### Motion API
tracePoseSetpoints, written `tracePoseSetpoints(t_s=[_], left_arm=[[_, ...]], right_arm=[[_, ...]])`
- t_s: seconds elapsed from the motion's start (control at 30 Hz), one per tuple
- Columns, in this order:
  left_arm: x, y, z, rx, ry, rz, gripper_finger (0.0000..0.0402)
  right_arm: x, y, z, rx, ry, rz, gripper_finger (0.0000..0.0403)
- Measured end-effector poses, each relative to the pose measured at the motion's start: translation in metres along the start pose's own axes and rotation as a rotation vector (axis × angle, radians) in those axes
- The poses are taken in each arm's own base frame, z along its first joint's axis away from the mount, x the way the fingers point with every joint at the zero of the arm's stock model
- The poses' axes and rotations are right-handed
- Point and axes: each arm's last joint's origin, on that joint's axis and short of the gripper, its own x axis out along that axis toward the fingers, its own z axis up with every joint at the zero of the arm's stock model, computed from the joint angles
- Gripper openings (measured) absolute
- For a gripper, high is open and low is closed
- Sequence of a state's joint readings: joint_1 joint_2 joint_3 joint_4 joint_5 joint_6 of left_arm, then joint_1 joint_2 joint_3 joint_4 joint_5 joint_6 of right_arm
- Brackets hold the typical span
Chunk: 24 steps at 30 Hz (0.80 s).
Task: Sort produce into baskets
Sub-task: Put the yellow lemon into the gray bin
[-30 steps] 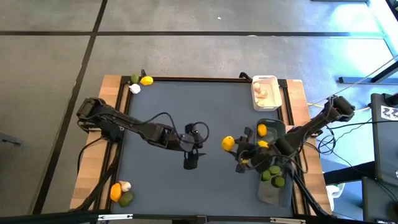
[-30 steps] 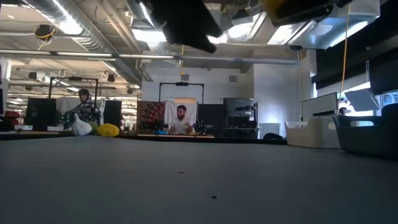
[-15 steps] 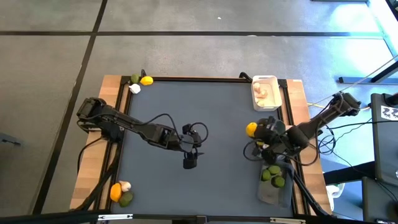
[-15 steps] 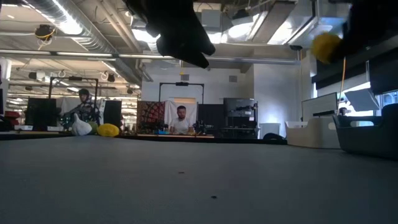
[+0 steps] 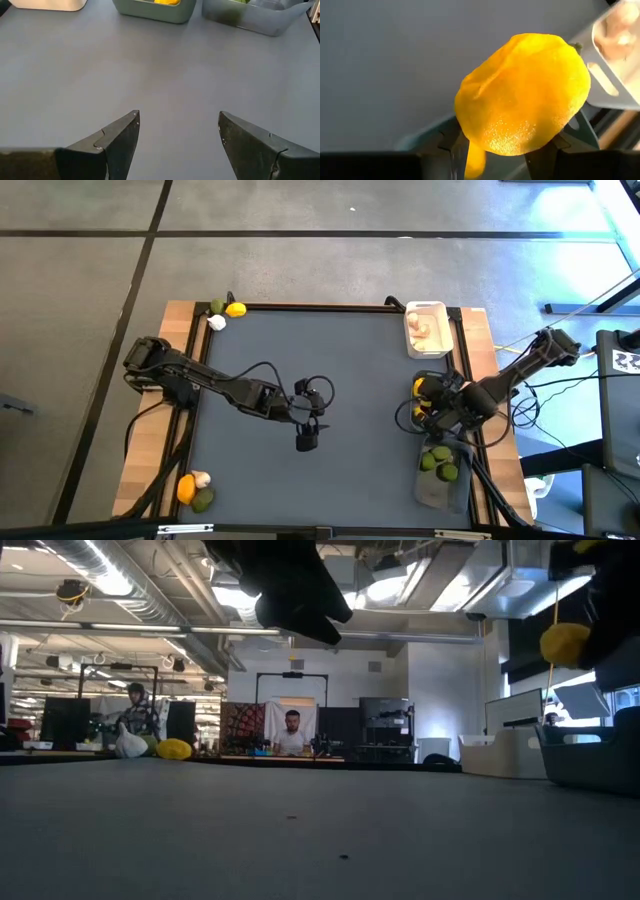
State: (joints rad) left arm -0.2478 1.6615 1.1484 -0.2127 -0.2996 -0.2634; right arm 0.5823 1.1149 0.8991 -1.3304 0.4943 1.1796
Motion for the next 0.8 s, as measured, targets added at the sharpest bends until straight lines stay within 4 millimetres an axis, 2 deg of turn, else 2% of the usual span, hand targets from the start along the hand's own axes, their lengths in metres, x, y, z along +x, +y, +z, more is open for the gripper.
tracePoseSetpoints(t_s=[0.3, 0.47, 0.8], left_arm=[[0.000, 0.000, 0.000, 0.009, 0.000, 0.000, 0.0265], [0.000, 0.000, 0.000, 0.012, 0.000, 0.001, 0.0265], [0.000, 0.000, 0.002, 0.007, -0.015, -0.002, 0.0265]], right_arm=[[0.033, -0.003, -0.025, 0.060, 0.151, -0.042, 0.0152], [0.043, -0.006, -0.033, 0.084, 0.184, -0.074, 0.0152], [0.050, -0.004, -0.035, 0.074, 0.171, -0.054, 0.0152]])
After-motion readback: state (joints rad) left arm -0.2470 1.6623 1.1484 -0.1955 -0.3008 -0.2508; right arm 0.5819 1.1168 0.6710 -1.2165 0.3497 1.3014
